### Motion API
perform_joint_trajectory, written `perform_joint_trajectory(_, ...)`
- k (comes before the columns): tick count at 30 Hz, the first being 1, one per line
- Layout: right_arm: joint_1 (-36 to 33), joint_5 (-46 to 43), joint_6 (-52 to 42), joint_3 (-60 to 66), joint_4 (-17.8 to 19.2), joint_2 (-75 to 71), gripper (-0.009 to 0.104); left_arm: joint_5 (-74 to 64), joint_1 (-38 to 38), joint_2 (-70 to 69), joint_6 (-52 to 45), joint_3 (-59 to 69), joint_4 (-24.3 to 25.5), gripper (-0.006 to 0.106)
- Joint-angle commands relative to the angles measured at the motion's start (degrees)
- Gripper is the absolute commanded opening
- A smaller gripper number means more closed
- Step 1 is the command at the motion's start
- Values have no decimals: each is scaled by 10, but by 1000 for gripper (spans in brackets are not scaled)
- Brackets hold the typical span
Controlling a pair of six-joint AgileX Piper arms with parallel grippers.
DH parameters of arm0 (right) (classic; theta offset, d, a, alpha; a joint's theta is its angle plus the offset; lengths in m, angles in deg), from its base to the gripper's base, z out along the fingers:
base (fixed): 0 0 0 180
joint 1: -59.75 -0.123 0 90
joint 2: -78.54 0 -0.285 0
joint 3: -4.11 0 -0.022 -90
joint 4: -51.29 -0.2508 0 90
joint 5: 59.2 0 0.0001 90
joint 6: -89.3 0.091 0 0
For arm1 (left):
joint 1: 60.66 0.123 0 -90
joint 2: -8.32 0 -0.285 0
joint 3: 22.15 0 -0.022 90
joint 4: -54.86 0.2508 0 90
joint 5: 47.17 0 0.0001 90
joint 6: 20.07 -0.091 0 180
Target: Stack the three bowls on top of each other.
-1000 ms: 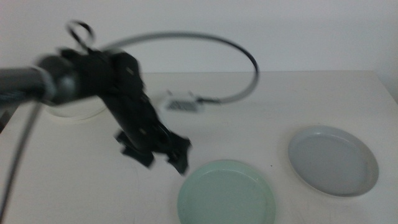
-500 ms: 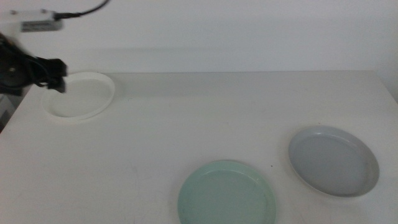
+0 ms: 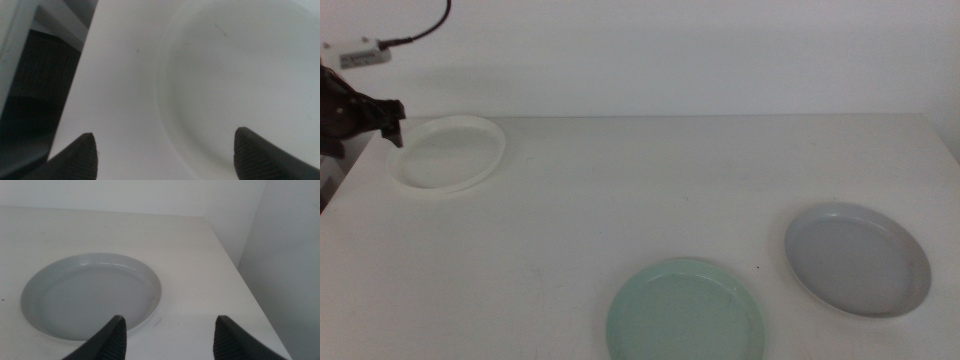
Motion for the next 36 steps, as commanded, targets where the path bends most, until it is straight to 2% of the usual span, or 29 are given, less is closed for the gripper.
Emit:
perform_joint_trajectory(1, 4, -47, -5, -4, 10, -15, 45, 17, 0, 7, 0, -49, -11, 105)
perform_joint_trajectory(6, 4, -47, -5, -4, 10, -15, 45, 17, -1, 64, 0, -82, -23, 103)
perform_joint_trajectory(9, 4, -47, -5, -4, 10, -15, 45, 18, -1, 82, 0, -82, -44, 92)
perform_joint_trajectory(12, 4, -47, -5, -4, 10, -15, 45, 17, -1, 90, 0, -82, -62, 67)
perform_joint_trajectory(17, 4, -47, -5, -4, 9, -15, 45, 17, -1, 89, 3, -82, -68, 0)
perform_joint_trajectory(25, 4, -47, -5, -4, 9, -15, 45, -53, -3, 14, 2, -69, -80, 0)
perform_joint_trajectory(30, 4, -47, -5, -4, 9, -15, 45, -24, -24, -107, -23, 55, -109, 0)
perform_joint_trajectory(36, 4, -47, -5, -4, 9, -15, 45, 9, -92, -265, -24, 237, -109, 0)
